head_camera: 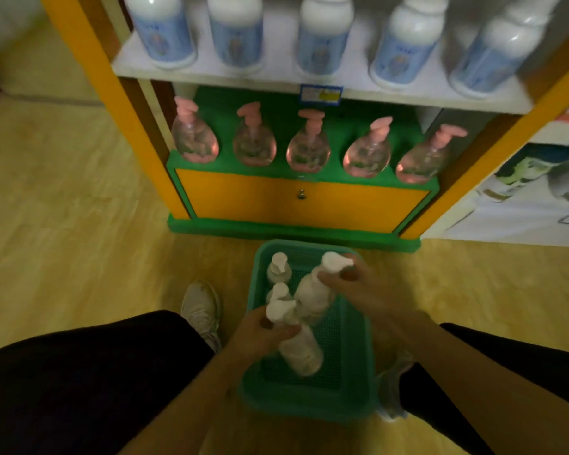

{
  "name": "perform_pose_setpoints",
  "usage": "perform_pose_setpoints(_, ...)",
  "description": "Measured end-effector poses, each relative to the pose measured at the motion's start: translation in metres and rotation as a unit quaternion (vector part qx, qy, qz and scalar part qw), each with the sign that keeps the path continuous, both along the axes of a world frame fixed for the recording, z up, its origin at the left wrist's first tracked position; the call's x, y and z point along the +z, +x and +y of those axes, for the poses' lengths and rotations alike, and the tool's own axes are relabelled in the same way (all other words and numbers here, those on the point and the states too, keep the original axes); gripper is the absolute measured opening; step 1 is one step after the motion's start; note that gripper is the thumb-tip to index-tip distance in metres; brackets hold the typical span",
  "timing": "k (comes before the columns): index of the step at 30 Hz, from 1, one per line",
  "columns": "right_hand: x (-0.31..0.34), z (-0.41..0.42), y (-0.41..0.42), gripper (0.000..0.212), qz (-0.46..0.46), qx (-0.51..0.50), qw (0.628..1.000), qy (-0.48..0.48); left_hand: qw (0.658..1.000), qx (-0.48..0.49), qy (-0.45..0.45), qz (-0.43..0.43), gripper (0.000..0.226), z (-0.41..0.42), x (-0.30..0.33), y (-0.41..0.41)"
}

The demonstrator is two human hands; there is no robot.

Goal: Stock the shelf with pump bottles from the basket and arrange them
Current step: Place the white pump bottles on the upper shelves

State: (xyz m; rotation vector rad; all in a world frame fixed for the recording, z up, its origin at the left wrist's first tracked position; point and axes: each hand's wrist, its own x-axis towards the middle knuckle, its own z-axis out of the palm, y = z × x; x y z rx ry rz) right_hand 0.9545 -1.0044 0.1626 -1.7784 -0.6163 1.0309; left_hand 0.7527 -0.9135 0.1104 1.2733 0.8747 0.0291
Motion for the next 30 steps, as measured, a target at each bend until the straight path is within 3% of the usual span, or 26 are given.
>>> perform_pose_setpoints(4, 0.055, -0.008, 0.016, 0.028, 0.032, -0.057, 0.996, 0.065, 0.996, 0.028, -0.062, -0.055, 0.040, 0.014, 0.054, 0.016)
perform_pose_setpoints(8, 0.097, -0.012, 0.036, 0.054, 0.102, -0.111, 0.979, 0.140, 0.990, 0.065, -0.071, -0.102, 0.049, 0.031, 0.113, 0.040)
perform_pose_setpoints(13, 0.141, 0.006, 0.055, 0.044, 0.169, -0.141, 0.949, 0.226, 0.987, 0.101, -0.036, -0.119, 0.060, 0.053, 0.173, 0.070)
perform_pose_setpoints(21, 0.149, 0.024, 0.072, 0.060, 0.241, -0.199, 0.936, 0.161, 0.979, 0.114, -0.139, -0.097, 0.067, 0.066, 0.183, 0.111)
perform_pose_setpoints(26, 0.156, 0.027, 0.090, 0.051, 0.297, -0.221, 0.921, 0.121, 0.968, 0.111, -0.204, -0.091, 0.053, 0.079, 0.193, 0.136)
perform_pose_setpoints(30, 0.165, 0.020, 0.105, 0.037, 0.334, -0.230, 0.904, 0.133, 0.956, 0.075, -0.245, -0.145, 0.039, 0.088, 0.205, 0.136)
